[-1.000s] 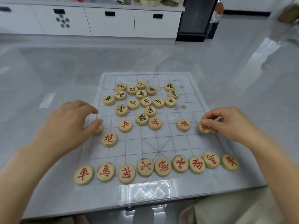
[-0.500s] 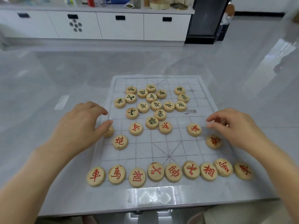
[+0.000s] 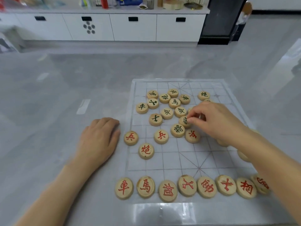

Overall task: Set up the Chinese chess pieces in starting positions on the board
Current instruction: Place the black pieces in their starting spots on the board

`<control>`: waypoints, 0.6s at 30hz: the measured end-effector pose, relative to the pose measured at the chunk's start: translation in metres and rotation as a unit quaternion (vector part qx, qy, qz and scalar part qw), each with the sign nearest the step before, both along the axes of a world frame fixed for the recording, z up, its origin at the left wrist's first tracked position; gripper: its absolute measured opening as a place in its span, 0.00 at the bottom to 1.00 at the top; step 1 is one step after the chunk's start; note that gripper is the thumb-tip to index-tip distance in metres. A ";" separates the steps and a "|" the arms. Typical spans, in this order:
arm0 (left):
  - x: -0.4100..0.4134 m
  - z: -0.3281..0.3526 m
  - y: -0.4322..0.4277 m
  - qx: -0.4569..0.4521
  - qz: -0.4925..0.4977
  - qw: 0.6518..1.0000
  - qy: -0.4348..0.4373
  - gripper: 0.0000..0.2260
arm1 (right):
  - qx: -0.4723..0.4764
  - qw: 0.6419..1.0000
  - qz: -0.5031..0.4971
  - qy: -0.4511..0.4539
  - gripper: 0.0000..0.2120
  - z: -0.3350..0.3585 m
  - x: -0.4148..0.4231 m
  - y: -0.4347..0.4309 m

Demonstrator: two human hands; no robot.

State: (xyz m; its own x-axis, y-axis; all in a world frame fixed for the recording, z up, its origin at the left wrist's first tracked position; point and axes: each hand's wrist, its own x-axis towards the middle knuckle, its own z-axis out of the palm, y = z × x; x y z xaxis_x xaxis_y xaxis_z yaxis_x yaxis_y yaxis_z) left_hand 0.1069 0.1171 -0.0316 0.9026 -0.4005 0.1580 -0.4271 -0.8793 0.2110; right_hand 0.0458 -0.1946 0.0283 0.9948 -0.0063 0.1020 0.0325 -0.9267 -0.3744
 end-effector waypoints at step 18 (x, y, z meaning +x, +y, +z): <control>0.105 0.000 -0.075 -0.214 0.145 0.963 0.070 0.12 | 0.036 0.999 0.009 0.027 0.11 -0.011 0.109 0.035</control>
